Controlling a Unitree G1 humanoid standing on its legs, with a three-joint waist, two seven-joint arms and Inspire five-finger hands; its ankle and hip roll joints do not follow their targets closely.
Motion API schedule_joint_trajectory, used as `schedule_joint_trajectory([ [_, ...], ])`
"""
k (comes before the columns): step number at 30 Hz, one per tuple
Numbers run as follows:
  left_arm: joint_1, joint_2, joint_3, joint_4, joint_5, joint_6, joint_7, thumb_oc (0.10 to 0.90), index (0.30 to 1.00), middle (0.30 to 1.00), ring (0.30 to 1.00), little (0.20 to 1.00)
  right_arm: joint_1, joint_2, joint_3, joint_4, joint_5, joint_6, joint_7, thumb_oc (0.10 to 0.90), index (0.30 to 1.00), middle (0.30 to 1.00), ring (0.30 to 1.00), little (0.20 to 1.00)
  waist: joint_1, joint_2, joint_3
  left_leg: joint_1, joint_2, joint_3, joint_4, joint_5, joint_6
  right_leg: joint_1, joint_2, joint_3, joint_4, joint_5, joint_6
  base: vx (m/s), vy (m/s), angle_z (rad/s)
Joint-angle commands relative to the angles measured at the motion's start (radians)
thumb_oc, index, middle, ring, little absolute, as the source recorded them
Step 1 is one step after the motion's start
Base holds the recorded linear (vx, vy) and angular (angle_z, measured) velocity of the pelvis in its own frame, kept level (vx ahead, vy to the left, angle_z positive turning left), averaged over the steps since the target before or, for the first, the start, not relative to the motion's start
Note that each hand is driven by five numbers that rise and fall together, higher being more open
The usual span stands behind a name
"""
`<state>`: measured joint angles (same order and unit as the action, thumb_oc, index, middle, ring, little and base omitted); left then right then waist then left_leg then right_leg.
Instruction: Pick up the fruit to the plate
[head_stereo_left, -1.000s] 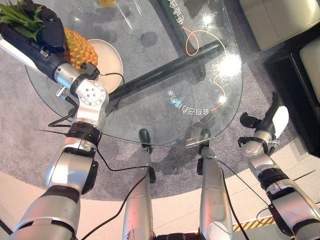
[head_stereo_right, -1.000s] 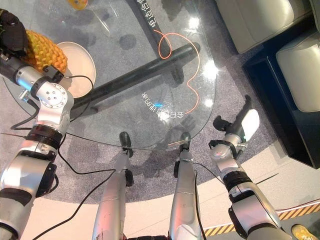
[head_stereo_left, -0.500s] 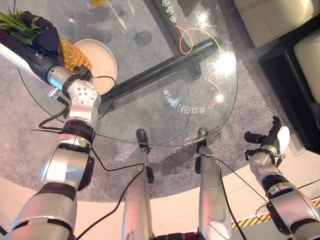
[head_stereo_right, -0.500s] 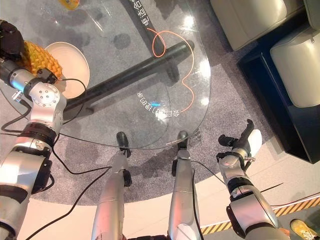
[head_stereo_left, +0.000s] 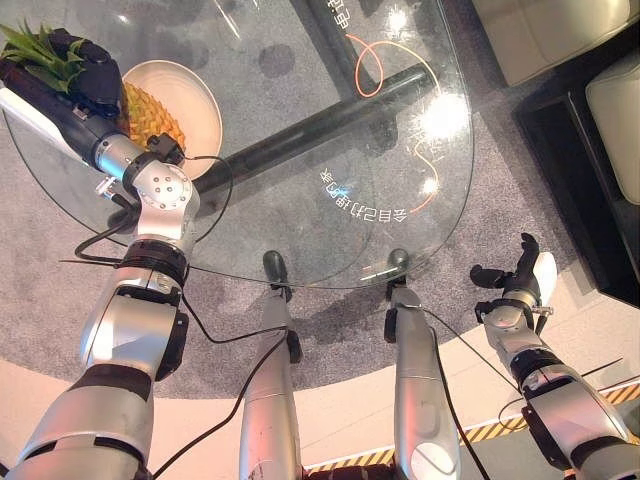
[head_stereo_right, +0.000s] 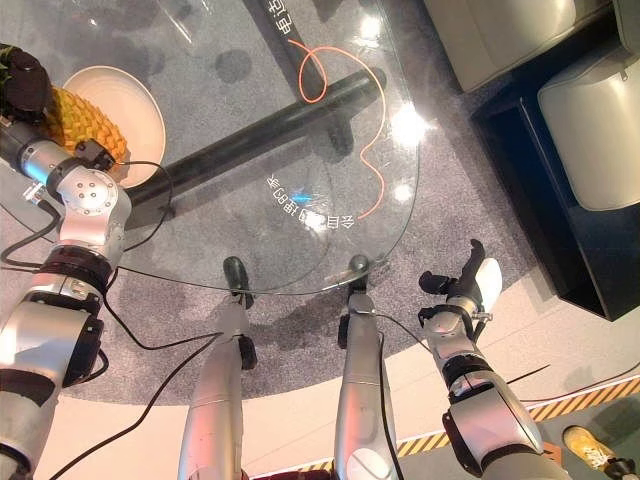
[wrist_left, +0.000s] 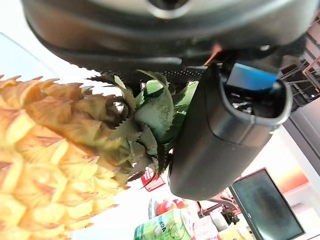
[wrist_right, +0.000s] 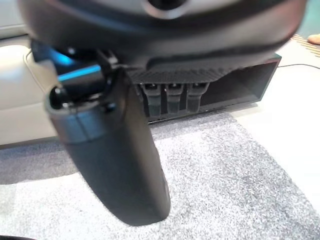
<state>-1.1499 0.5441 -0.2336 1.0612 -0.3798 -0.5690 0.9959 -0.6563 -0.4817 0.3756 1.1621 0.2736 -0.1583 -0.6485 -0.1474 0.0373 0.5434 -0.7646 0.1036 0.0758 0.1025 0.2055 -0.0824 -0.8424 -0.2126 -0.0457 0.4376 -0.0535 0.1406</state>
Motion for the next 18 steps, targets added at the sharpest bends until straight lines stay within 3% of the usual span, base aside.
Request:
schedule_joint_trajectory([
  [1, -0.183, 0.153, -0.025, 0.025, 0.029, -0.094, 0.024, 0.1, 0.3, 0.3, 0.3, 0.2, 0.028, -0.019, -0.006, 0.014, -0.008, -0.006, -0.03, 0.8, 0.9, 0.9, 0.9, 0.9, 0.01, -0.057, -0.023, -0.019, -0.009, 0.046, 0.201, -0.196, -0.004, 0.019, 0.073, -0.021, -0.115, 0.056, -0.042, 0.0, 0.0, 0.0],
  [18, -0.247, 0.157, -0.086, 0.025, 0.078, -0.081, 0.035, 0.1, 0.3, 0.3, 0.3, 0.2, 0.05, -0.014, 0.003, -0.015, -0.013, -0.009, -0.047, 0.8, 0.9, 0.9, 0.9, 0.9, -0.006, -0.067, -0.023, -0.051, -0.005, 0.049, 0.229, -0.209, 0.001, -0.017, 0.081, -0.005, -0.098, 0.059, -0.042, 0.0, 0.0, 0.0],
])
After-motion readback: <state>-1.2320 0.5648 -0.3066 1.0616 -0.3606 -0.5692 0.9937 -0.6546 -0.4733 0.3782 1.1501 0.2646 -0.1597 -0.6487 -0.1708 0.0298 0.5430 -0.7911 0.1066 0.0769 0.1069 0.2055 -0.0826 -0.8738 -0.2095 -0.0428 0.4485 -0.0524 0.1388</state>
